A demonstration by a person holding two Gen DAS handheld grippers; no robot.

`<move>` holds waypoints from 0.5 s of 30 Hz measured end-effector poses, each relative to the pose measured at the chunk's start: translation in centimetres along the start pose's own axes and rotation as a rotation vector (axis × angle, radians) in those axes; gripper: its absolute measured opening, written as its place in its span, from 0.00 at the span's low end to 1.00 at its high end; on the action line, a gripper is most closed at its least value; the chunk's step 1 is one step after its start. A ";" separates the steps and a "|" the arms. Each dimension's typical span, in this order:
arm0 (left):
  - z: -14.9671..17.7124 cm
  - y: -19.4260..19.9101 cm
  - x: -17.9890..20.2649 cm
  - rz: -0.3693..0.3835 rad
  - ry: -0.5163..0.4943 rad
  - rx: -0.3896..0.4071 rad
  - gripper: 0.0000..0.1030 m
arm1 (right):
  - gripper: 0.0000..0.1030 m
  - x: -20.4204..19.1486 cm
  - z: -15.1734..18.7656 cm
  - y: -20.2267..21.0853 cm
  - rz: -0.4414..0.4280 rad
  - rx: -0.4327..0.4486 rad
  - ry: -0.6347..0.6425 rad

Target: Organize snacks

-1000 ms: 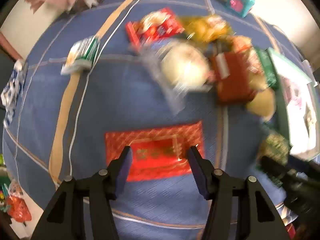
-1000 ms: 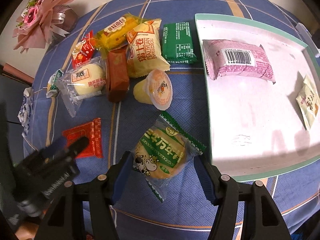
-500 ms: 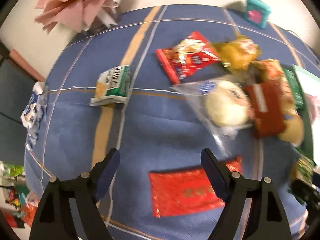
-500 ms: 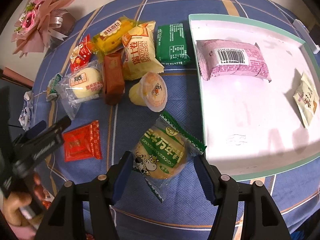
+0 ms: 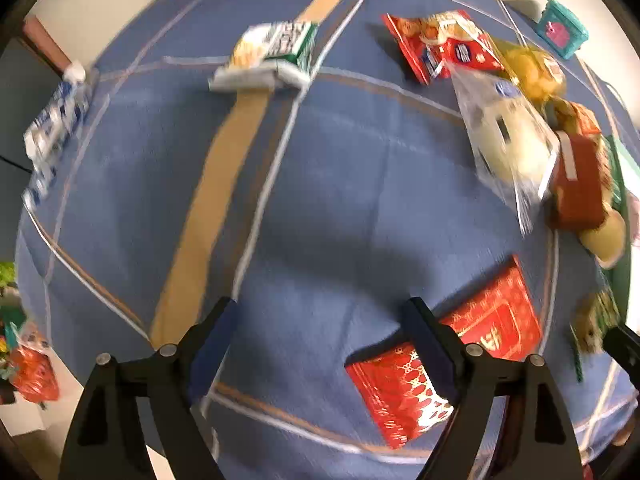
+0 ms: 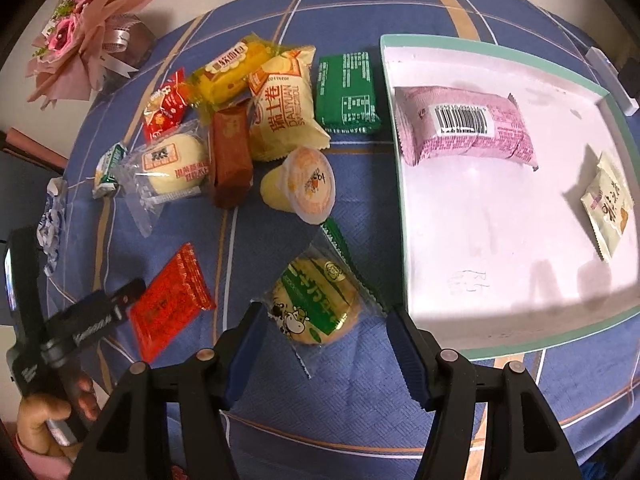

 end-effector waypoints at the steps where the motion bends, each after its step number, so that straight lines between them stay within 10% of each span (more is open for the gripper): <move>1: 0.3 -0.1 -0.1 0.018 0.006 -0.010 0.83 | 0.63 0.0 0.1 -0.1 -0.001 -0.001 -0.001; 15: 0.5 3.3 3.9 0.165 -0.163 0.076 0.83 | 0.70 0.3 -1.0 -0.4 -0.039 0.026 -0.099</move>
Point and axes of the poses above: each gripper's, at about its wrist camera, not at the fingertips, and y roughly against the way its jaws point, x to its right, z to its underside, the point moved 1 cm from there along -y, roughly the way its jaws point, and after that the axes turned 8 degrees about -y, right-handed, at the moved point
